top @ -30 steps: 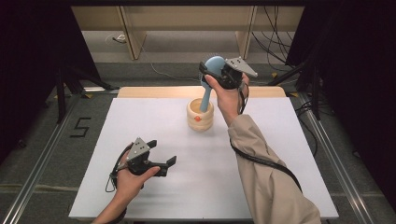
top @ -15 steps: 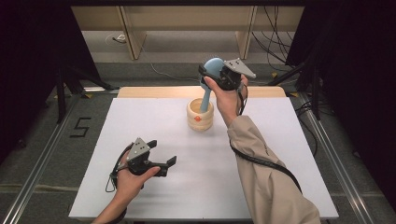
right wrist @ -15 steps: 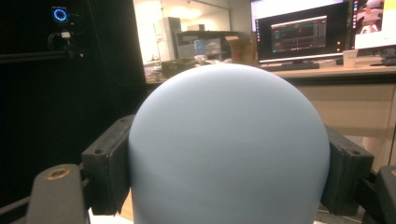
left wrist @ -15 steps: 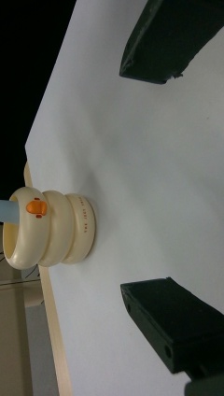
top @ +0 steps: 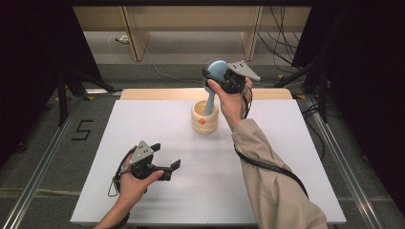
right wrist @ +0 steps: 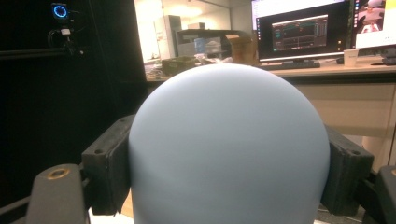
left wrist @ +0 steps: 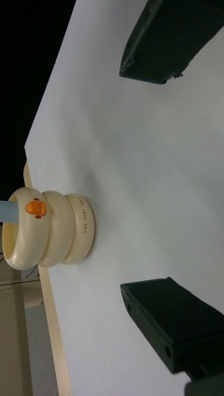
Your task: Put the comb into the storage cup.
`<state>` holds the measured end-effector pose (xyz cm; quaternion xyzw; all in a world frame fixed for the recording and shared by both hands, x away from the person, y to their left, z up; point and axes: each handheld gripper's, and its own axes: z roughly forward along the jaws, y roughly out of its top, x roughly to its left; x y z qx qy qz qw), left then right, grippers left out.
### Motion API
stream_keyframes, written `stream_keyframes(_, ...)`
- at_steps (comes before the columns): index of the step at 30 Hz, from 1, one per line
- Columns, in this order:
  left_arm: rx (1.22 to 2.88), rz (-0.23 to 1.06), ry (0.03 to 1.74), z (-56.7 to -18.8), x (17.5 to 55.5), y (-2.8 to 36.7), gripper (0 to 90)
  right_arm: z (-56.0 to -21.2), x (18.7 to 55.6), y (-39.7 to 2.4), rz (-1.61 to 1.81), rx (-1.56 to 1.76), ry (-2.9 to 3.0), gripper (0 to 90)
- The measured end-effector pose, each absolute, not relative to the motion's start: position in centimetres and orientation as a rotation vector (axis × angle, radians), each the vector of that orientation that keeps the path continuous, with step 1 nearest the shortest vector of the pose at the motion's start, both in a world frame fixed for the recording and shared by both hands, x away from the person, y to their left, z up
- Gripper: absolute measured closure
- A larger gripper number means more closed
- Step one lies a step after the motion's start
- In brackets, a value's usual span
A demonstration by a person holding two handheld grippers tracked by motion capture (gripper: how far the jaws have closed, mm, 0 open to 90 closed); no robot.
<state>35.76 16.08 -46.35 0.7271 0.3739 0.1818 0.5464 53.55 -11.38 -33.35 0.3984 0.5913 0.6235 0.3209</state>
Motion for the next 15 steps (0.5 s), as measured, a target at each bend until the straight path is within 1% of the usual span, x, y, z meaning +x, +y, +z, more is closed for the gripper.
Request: stream_keyframes(15, 1.722, 0.43, 0.888, -46.34, 35.77, 16.1, 0.0, -33.95, 53.66, -11.14, 1.629, 1.051, 1.563, 20.8)
